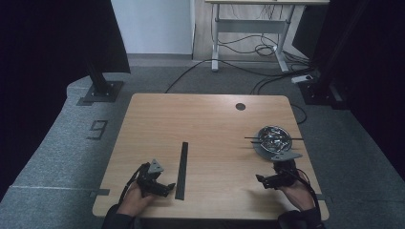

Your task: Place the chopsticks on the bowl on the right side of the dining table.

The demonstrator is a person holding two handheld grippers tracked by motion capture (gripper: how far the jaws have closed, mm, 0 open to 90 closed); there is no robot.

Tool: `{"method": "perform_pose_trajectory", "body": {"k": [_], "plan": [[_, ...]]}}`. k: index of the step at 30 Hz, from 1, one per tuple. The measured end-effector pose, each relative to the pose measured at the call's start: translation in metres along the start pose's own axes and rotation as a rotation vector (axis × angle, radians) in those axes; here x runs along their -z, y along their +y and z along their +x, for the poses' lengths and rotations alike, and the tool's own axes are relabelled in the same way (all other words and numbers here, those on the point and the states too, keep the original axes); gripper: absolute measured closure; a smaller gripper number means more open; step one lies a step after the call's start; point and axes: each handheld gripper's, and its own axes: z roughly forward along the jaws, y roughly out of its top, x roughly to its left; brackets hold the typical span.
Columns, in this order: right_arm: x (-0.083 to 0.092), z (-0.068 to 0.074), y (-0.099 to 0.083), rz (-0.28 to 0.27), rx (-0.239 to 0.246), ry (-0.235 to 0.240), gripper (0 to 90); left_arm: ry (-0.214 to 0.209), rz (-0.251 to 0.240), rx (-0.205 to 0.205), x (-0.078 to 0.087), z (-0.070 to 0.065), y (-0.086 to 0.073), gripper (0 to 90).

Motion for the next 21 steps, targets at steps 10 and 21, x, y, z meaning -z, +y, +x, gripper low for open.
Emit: {"method": "perform_pose_trajectory", "body": {"k": [10, 21], "plan": [[-0.026, 0.024, 0.025, 0.041, -0.001, 0.078, 0.0, 0.002, 0.001, 0.002, 0.0, 0.0, 0.0, 0.0], [-0.048, 0.041, 0.04, 0.074, 0.036, 0.13, 2.5, 0.002, 0.001, 0.002, 0.0, 0.0, 0.0, 0.0]]}}
